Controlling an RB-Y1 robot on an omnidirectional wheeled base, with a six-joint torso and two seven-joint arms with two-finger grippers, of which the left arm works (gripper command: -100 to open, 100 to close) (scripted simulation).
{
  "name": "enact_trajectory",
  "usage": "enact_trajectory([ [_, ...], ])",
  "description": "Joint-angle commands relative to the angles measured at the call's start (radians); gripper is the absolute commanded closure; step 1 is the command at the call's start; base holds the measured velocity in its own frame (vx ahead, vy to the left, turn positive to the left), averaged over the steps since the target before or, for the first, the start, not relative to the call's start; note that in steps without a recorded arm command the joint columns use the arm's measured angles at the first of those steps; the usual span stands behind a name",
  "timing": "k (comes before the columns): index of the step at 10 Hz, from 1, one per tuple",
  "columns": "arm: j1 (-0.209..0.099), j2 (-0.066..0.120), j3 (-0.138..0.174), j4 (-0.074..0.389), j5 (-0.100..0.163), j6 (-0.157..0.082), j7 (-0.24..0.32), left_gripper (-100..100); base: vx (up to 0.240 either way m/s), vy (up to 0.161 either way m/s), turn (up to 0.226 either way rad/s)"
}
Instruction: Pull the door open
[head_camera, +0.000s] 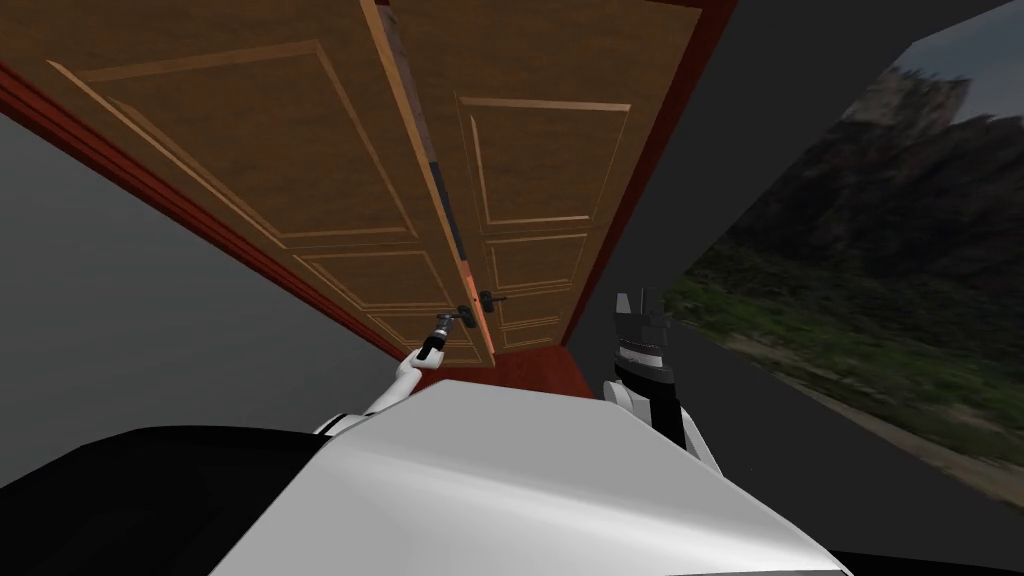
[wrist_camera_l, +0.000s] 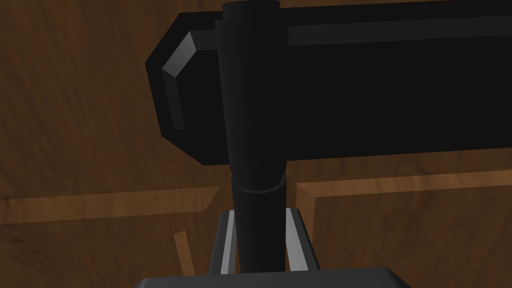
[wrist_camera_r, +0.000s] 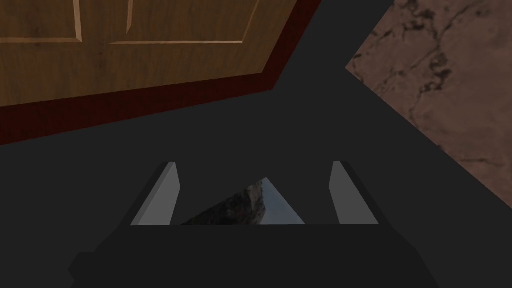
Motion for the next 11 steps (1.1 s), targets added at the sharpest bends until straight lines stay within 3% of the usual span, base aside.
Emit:
enact_trajectory([
  [1, 0.011, 0.016, -0.032, -0.02, -0.002, -0.015, 0.026, 100, -0.227, 0.09, -0.178],
  [3, 0.019, 0.025, -0.059, -0.035, -0.005, -0.025, 0.045, 100, -0.201, 0.11, -0.156],
  [4, 0.019, 0.026, -0.047, -0.026, -0.003, -0.019, 0.04, 100, -0.088, 0.035, -0.038],
  [11, 0.087, 0.111, -0.137, -0.071, -0.014, -0.112, 0.133, 100, -0.202, 0.072, -0.102],
])
